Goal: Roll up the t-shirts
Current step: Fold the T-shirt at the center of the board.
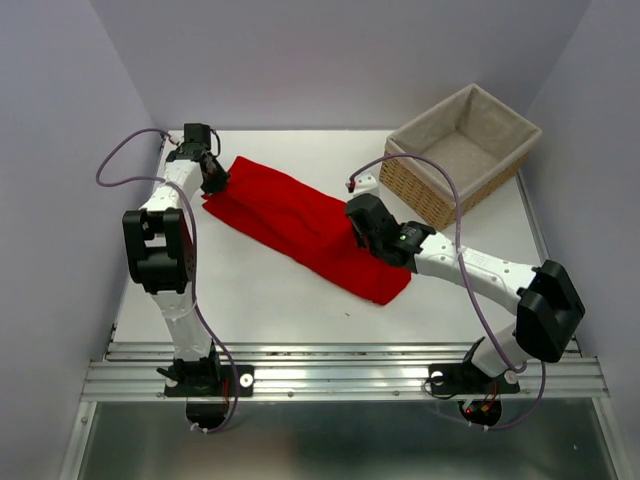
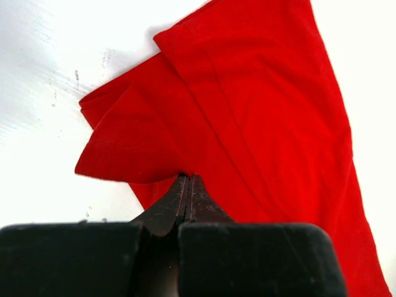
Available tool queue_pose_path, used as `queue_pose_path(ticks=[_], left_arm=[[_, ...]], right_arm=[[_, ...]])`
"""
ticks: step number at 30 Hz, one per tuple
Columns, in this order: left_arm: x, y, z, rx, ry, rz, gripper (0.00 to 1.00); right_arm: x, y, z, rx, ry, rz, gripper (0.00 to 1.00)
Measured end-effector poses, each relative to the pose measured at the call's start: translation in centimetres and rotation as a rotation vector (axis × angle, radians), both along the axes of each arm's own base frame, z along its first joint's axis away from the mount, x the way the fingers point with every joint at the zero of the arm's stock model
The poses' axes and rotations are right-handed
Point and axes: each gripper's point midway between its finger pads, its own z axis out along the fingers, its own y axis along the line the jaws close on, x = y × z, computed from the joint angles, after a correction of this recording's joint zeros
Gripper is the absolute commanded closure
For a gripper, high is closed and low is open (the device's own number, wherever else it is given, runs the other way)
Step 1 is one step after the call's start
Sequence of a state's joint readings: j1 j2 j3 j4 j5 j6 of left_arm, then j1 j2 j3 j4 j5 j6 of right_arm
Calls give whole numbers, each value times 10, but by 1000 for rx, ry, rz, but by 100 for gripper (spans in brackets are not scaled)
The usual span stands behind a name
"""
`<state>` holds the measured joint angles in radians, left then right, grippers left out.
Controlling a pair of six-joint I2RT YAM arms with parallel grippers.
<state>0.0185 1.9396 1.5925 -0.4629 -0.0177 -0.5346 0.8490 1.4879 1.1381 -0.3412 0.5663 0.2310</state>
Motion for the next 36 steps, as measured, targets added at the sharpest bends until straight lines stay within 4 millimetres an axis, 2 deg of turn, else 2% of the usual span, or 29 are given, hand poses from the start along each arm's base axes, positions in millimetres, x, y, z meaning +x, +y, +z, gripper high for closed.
queue_pose_path(ticks=[5,11,18,21,22,23,24,25,26,27,28,29,32,36], left_arm=[[0,4,-13,25,37,3,100],[11,4,-23,53,51,-13,100],[26,-19,-20,96,36,-69,100],[37,-30,-14,112,15,-94,91],[41,-33,-13,119,9,-104,83],[45,-36,-11,126,2,-114,66],[51,-40,-10,134,-6,-123,56],[54,-41,-9,141,-9,-127,51],[59,-43,-9,155,-12,-135,39],[62,-45,-9,170,-15,-144,33],[64,-46,-9,179,-13,-146,16],[66,-47,-9,197,-12,-150,14],[65,-46,-4,255,-6,-145,13],[63,-42,10,312,-23,-129,13]], right_arm=[[11,-5,-14,-28,24,-2,99],[25,-14,-16,-36,22,-27,99],[31,-22,-15,-35,19,-46,99],[33,-24,-15,-33,17,-52,99],[33,-24,-15,-33,17,-53,99],[34,-26,-15,-33,16,-57,99],[35,-27,-15,-32,15,-60,99],[37,-28,-14,-30,13,-66,99],[37,-29,-14,-28,11,-69,96],[40,-31,-13,-24,7,-76,87],[42,-33,-13,-22,5,-85,48],[43,-35,-13,-21,4,-94,38],[47,-41,-18,-29,9,-118,27],[47,-42,-23,-26,23,-139,26]])
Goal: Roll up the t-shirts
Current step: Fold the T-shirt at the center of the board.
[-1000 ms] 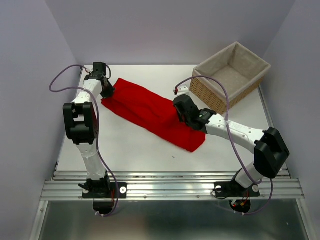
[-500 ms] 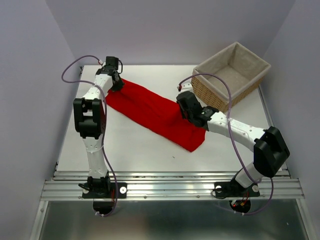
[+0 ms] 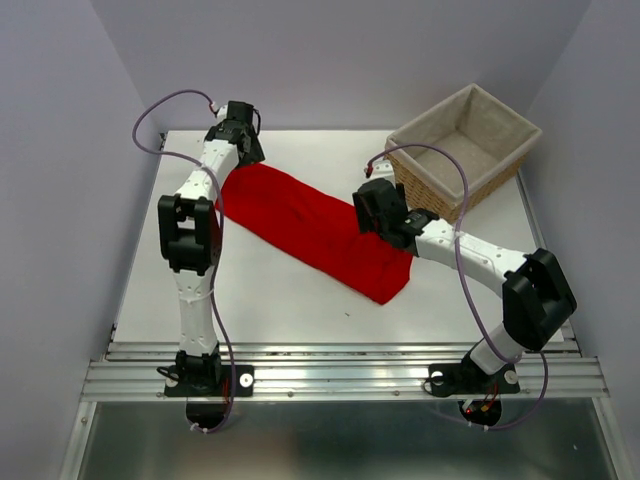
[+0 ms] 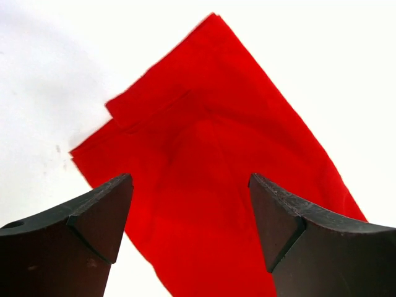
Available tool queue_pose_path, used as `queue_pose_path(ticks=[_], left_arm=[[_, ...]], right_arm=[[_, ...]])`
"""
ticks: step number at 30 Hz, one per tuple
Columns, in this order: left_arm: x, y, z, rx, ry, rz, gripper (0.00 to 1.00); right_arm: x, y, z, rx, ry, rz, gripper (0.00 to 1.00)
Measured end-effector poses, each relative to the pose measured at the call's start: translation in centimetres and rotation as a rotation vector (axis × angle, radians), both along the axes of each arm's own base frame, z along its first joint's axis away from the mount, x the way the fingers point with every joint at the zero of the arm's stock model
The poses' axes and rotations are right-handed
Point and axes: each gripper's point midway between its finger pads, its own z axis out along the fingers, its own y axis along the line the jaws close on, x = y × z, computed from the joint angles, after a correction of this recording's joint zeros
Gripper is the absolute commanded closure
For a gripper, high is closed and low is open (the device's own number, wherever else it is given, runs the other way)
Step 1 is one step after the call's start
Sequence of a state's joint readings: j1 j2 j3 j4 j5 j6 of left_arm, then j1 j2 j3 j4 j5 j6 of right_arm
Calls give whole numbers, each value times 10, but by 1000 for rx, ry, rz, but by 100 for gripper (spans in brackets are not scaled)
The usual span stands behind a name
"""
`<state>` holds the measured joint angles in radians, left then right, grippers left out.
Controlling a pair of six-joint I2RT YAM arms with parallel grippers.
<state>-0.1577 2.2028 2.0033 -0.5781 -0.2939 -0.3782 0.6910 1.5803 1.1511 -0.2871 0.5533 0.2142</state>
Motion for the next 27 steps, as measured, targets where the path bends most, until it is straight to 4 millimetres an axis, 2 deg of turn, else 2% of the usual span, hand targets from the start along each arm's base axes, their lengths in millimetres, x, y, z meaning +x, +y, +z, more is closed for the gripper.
queue_pose_path(ticks=[6,9,11,14,19,21,24,27], left_arm=[[-8,9,39,27,-66,26,15],[-21,15,43,22,-71,36,19],[-36,19,32,15,-34,45,21],[-59,30,1,-9,33,64,23],[-97,69,-45,-88,145,150,21],[-104,87,-53,-123,159,195,21],[-103,102,-57,-160,140,236,22],[-98,95,-57,-197,118,234,22]], right_arm=[[-4,3,-1,56,24,-37,29],[-10,9,-3,118,61,-46,31],[-19,12,-7,164,101,-57,30],[-33,14,-8,253,144,-85,27],[-82,5,-14,456,239,-166,24],[-100,2,-20,522,280,-200,21],[-128,-2,-40,626,360,-268,20],[-156,-9,-67,722,445,-364,21]])
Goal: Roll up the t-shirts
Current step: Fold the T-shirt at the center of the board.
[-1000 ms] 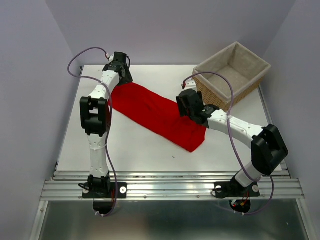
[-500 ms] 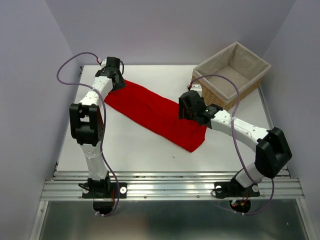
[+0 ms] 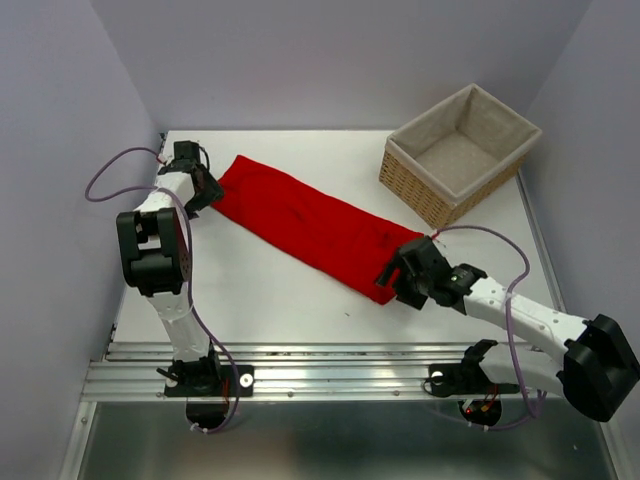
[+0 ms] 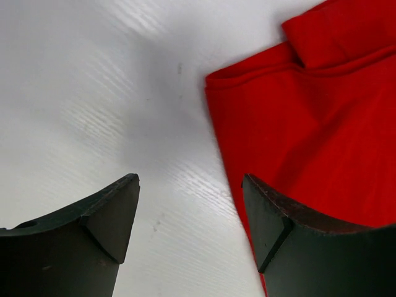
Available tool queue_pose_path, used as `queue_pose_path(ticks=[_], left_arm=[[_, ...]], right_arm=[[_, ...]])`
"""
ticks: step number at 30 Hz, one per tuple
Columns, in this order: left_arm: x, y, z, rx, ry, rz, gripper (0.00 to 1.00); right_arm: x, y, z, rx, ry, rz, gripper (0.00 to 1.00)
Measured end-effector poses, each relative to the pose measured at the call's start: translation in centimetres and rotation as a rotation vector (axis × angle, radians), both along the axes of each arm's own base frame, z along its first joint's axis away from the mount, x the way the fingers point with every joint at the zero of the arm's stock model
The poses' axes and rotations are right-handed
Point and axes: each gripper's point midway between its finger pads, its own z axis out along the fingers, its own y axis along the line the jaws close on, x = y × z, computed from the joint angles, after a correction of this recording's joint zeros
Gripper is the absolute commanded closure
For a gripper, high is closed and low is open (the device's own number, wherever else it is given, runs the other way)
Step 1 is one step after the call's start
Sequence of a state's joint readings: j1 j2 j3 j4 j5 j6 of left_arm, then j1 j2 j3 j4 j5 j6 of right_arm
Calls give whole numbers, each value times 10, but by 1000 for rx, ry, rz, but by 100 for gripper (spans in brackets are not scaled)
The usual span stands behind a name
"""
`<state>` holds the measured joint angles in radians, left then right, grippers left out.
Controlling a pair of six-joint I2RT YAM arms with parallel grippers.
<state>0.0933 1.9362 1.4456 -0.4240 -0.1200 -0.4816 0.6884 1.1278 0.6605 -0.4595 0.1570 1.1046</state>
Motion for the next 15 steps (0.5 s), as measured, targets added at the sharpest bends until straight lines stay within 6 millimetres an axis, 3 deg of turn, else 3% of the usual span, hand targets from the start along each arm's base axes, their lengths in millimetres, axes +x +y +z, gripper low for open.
queue_pose_path(ticks=[4,10,13,14,15], left_arm=[[10,-10,1,-22,-38,-9,23],[18,-15,-19,-41,-30,-5,26],[18,-14,-33,-42,-5,2,39],[21,-14,-31,-45,-15,-1,54],[23,-14,-30,-44,-22,0,61]], right_arm=[[-21,-1,-22,93,94,-82,22],[-22,20,-27,223,163,-168,22],[-16,27,-31,254,175,-202,24],[-14,28,-31,264,171,-219,25],[-12,28,-33,270,169,-231,27]])
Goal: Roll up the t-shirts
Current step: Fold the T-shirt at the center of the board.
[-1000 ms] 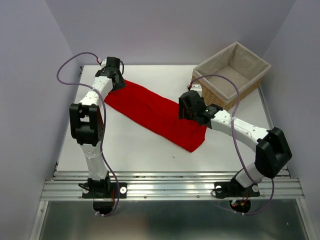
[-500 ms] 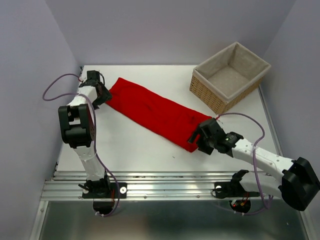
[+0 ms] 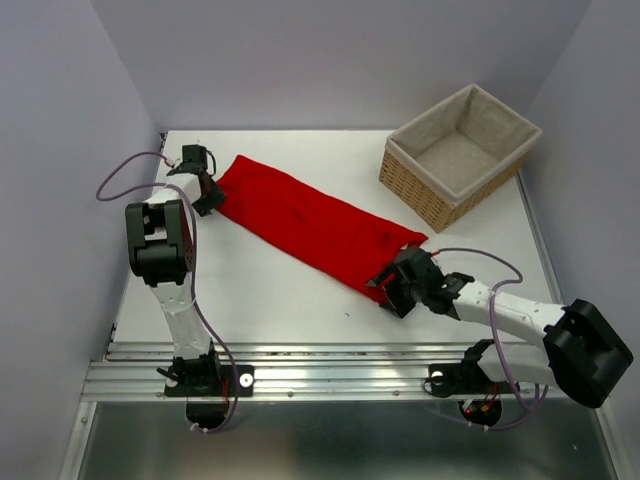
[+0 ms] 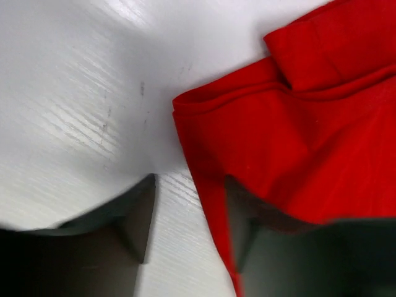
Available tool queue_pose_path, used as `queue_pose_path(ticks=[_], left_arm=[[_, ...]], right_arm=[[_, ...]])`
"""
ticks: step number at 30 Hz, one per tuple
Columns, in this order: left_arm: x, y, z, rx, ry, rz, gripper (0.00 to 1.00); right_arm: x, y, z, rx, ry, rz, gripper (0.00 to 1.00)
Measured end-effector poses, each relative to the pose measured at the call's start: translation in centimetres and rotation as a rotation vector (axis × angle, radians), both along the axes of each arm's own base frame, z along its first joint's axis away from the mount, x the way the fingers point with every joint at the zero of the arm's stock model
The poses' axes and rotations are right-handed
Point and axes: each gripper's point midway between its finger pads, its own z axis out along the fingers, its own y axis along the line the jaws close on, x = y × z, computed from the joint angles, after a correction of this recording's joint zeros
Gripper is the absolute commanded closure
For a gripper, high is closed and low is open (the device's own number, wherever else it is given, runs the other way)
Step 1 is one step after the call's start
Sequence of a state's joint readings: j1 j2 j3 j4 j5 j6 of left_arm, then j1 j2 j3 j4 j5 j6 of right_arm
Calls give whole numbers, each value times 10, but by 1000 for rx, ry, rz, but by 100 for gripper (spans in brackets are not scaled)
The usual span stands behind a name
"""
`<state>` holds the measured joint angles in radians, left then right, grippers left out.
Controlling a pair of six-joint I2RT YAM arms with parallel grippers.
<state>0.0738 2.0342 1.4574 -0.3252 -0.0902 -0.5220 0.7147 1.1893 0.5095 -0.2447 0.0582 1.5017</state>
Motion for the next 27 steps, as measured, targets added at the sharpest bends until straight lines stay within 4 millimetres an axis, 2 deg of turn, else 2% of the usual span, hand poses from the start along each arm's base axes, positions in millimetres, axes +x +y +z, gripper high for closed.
queue_pose_path(ticks=[1,2,4,7,8,10,15,19,23,27], left_arm=[[1,0,1,-4,-4,3,68],[1,0,0,-2,-3,-1,84],[1,-1,-3,-6,3,-2,97],[1,-1,-7,-7,9,-6,100],[1,-1,-6,-6,9,-7,100],[1,-1,-6,-5,10,-9,100],[0,-1,-6,-2,14,-12,100],[-1,-1,-6,0,19,-10,100],[-3,0,1,4,13,-10,100],[-11,-2,15,-1,-10,-14,100]], right_arm=[[1,0,-1,2,-2,-11,28],[4,-1,-2,3,-12,-28,35],[8,-4,-6,-2,-24,-57,44],[10,-10,-15,-23,-22,-88,67],[10,-11,-19,-31,-17,-94,82],[10,-13,-22,-40,-14,-99,99],[11,-15,-20,-50,-29,-94,99],[11,-21,-9,-70,-76,-80,99],[10,-28,2,-94,-125,-55,99],[6,-33,1,-121,-127,-29,99]])
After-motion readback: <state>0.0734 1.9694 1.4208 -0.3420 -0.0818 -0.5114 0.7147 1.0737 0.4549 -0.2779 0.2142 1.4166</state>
